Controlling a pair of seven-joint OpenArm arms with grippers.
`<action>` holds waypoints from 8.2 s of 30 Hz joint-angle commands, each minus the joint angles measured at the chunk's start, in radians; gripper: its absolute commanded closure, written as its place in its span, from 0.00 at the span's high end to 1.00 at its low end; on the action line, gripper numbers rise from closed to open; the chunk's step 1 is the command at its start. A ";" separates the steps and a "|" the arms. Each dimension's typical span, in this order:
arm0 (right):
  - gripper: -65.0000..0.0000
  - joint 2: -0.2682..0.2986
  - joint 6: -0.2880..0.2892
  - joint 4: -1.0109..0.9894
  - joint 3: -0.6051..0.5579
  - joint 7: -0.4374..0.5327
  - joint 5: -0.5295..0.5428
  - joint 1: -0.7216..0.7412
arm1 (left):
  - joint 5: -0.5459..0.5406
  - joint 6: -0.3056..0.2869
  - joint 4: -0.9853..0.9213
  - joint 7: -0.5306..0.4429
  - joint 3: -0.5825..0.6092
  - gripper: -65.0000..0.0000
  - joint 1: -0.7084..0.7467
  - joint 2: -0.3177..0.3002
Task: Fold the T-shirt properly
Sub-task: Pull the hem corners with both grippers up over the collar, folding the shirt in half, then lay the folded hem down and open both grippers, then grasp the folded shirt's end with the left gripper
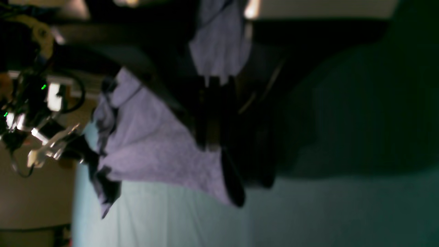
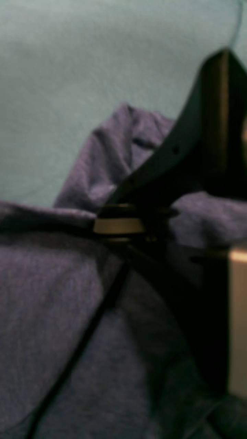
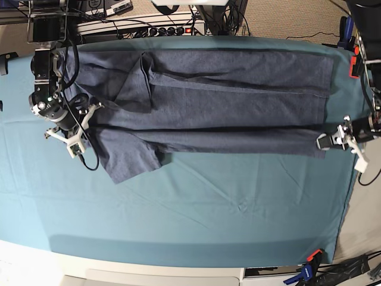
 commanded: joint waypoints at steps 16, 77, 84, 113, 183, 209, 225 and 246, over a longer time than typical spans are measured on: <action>0.00 0.042 0.017 0.090 0.006 -0.114 0.053 -0.020 | -0.027 -0.009 0.175 -0.007 -0.006 0.00 0.108 -0.130; 0.40 0.078 -0.089 0.342 0.124 -0.344 0.195 -0.202 | -0.027 -0.009 0.203 0.028 -0.006 0.40 0.207 -0.160; 0.40 -0.039 -0.089 0.406 0.245 -0.300 0.195 -0.173 | -0.027 -0.009 0.252 0.024 -0.006 0.40 0.207 -0.199; 0.44 -0.281 -0.055 -0.204 0.312 -0.426 0.330 0.263 | -0.027 -0.009 0.270 0.014 -0.006 0.40 0.204 -0.200; 0.21 -0.276 0.180 0.590 0.311 -0.513 0.592 -0.413 | -0.027 -0.009 0.270 0.006 -0.263 0.40 0.143 -0.278; 0.20 -0.426 -0.070 0.507 0.311 -0.239 0.139 -0.295 | -0.027 -0.009 0.270 0.007 -0.372 0.40 0.141 -0.392; 0.20 -0.429 0.029 0.426 0.298 -0.249 0.239 -0.258 | -0.027 -0.007 0.270 -0.012 -0.359 0.40 0.334 -0.317; 0.20 -0.428 0.047 0.426 0.298 -0.266 0.252 -0.259 | -0.027 0.056 0.271 -0.008 -0.276 0.40 0.447 -0.204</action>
